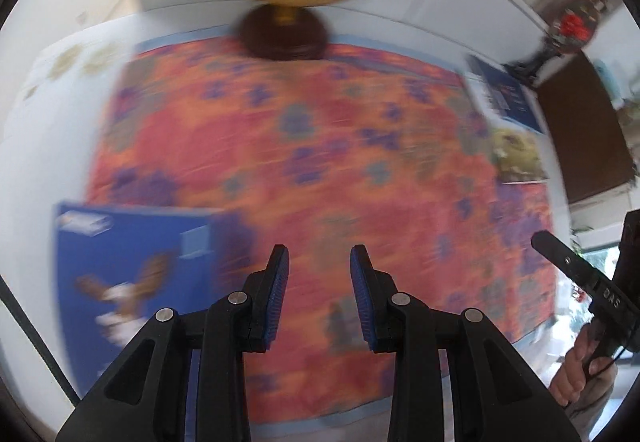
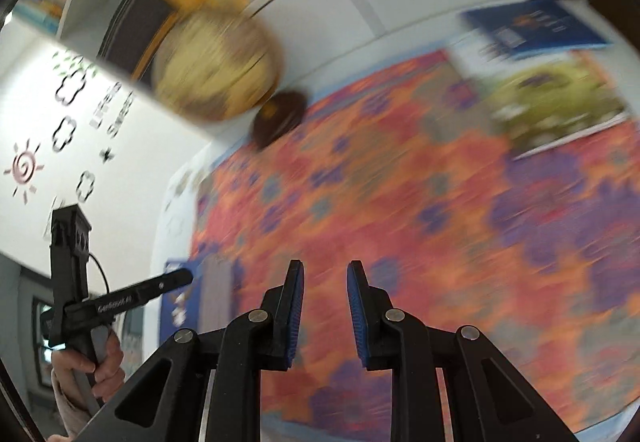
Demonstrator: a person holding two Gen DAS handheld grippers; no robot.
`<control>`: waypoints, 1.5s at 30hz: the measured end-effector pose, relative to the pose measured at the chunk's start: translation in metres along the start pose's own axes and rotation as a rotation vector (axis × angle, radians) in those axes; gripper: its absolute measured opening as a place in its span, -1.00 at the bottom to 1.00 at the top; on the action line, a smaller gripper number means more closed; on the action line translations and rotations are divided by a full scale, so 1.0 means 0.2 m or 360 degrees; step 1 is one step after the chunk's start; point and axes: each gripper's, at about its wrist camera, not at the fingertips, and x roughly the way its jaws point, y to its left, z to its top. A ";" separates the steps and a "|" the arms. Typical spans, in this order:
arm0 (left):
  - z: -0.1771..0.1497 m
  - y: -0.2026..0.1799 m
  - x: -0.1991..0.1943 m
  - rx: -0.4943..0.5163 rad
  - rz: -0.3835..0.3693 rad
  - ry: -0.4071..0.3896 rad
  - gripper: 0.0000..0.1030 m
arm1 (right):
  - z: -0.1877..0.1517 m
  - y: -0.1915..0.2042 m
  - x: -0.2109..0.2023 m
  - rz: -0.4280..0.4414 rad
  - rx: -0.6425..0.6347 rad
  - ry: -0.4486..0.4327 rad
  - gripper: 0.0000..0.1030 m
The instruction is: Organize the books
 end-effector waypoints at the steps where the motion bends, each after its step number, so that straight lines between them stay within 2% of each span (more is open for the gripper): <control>1: 0.03 -0.07 0.03 0.0017 -0.0020 -0.0004 -0.44 | 0.03 -0.05 -0.03 -0.0026 -0.0005 -0.0023 -0.59; 5: 0.15 -0.42 0.20 0.0081 -0.0149 -0.0045 -0.44 | 0.20 -0.31 -0.15 -0.0156 -0.0043 -0.0118 -0.60; 11: 0.31 -0.85 0.52 0.0127 -0.0310 -0.0033 -0.44 | 0.46 -0.77 -0.15 -0.0345 0.0016 -0.0169 -0.59; 14: 0.36 -0.98 0.68 0.0108 -0.0354 0.0017 -0.44 | 0.56 -0.95 -0.13 -0.0385 0.0050 -0.0172 -0.59; 19: 0.41 -1.10 0.86 0.0073 -0.0333 0.0049 -0.44 | 0.66 -1.13 -0.04 -0.0466 0.0014 -0.0115 -0.59; 23: 0.45 -1.15 0.90 0.0073 -0.0277 0.0007 -0.37 | 0.73 -1.17 0.07 -0.0527 -0.0092 -0.0056 -0.59; 25: 0.48 -1.17 0.91 0.0083 -0.0251 -0.0005 -0.36 | 0.75 -1.20 0.13 -0.0477 -0.0094 -0.0002 -0.56; 28: 0.51 -1.20 0.92 0.0127 -0.0265 0.0007 -0.33 | 0.75 -1.17 0.16 -0.0315 -0.0110 0.0048 -0.44; 29: 0.51 -1.21 0.92 0.0167 -0.0237 -0.0001 -0.33 | 0.74 -1.14 0.17 -0.0306 -0.0151 0.0080 -0.44; 31: 0.50 -1.22 0.92 0.0228 -0.0225 0.0000 -0.33 | 0.72 -1.09 0.18 -0.0379 -0.0254 0.0100 -0.42; 34: 0.47 -1.18 0.88 0.0256 -0.0220 -0.0001 -0.33 | 0.69 -1.09 0.16 -0.0249 -0.0215 0.0182 -0.41; 36: 0.44 -1.14 0.84 0.0261 -0.0232 0.0010 -0.33 | 0.65 -1.09 0.16 -0.0182 -0.0231 0.0255 -0.41; 39: 0.35 -1.11 0.74 0.0293 -0.0194 0.0012 -0.33 | 0.52 -0.99 0.15 -0.0156 -0.0344 0.0377 -0.38; 42: 0.26 -1.05 0.67 0.0360 -0.0030 0.0107 -0.33 | 0.39 -0.89 0.12 -0.0021 -0.0488 0.0527 -0.38; 43: 0.27 -1.02 0.64 0.0321 0.0004 0.0106 -0.34 | 0.38 -0.87 0.09 0.0002 -0.0520 0.0517 -0.38; 45: 0.33 -1.01 0.58 0.0281 -0.0020 -0.0002 -0.34 | 0.44 -0.90 0.00 -0.0117 -0.0551 0.0364 -0.38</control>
